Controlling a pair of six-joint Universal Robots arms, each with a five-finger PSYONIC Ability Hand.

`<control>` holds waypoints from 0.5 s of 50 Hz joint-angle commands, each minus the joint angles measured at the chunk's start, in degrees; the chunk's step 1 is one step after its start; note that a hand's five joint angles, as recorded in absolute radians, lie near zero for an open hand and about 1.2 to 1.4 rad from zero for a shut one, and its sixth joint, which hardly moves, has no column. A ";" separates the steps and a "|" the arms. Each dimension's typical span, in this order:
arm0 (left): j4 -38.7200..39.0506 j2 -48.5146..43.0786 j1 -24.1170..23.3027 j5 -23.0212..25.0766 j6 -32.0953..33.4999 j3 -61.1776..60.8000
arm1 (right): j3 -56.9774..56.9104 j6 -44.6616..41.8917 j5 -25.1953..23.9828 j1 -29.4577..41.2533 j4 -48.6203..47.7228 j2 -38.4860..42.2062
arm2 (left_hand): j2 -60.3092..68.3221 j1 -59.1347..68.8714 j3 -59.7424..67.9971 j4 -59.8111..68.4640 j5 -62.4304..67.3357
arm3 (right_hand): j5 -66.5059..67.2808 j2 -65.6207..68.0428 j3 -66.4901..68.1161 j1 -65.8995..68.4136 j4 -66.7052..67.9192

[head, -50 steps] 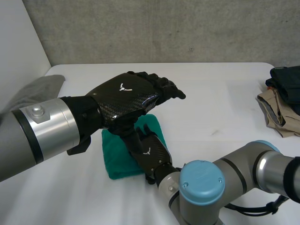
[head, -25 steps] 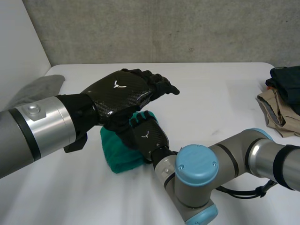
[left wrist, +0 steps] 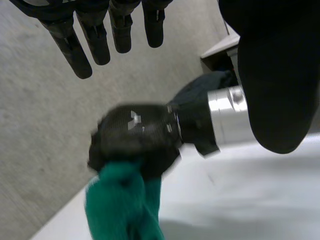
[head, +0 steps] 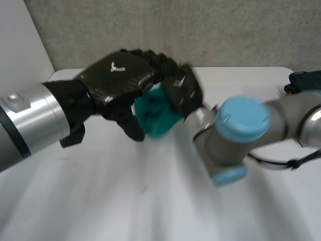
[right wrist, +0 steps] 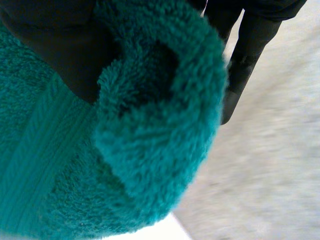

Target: Fold the laundry.

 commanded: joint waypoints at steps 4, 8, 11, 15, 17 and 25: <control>3.68 1.05 0.34 -2.38 -6.15 3.54 | -8.18 4.01 -0.99 -16.87 0.77 -9.26 | -1.71 -0.91 -2.09 -1.54 -2.76 | 15.74 13.86 12.18 20.09 11.49; 5.17 1.05 -0.10 -3.00 -7.38 3.28 | -9.67 6.82 -3.62 -26.27 -0.45 -11.02 | -1.71 -0.91 -2.09 -1.54 -2.76 | 15.74 13.86 12.18 20.09 11.49; 5.96 0.87 -0.71 -3.00 -7.65 2.75 | -9.94 10.24 -8.62 -34.00 -3.17 -10.41 | -1.71 -0.91 -2.09 -1.54 -2.76 | 15.74 13.86 12.18 20.09 11.49; 6.49 0.61 -1.76 -3.09 -7.47 1.61 | -9.33 14.38 -17.14 -42.62 -7.92 -6.20 | -1.71 -0.91 -2.09 -1.54 -2.76 | 15.74 13.86 12.18 20.09 11.49; 6.84 0.26 -2.20 -3.09 -7.39 1.08 | -9.41 15.17 -20.40 -45.70 -9.85 -3.48 | -1.71 -0.91 -2.09 -1.54 -2.76 | 15.74 13.86 12.18 20.09 11.49; 9.04 -1.14 -3.44 -3.09 -7.04 -2.43 | -7.57 13.87 -35.24 -58.53 -16.45 13.91 | -1.71 -0.91 -2.09 -1.54 -2.76 | 15.74 13.86 12.18 20.09 11.49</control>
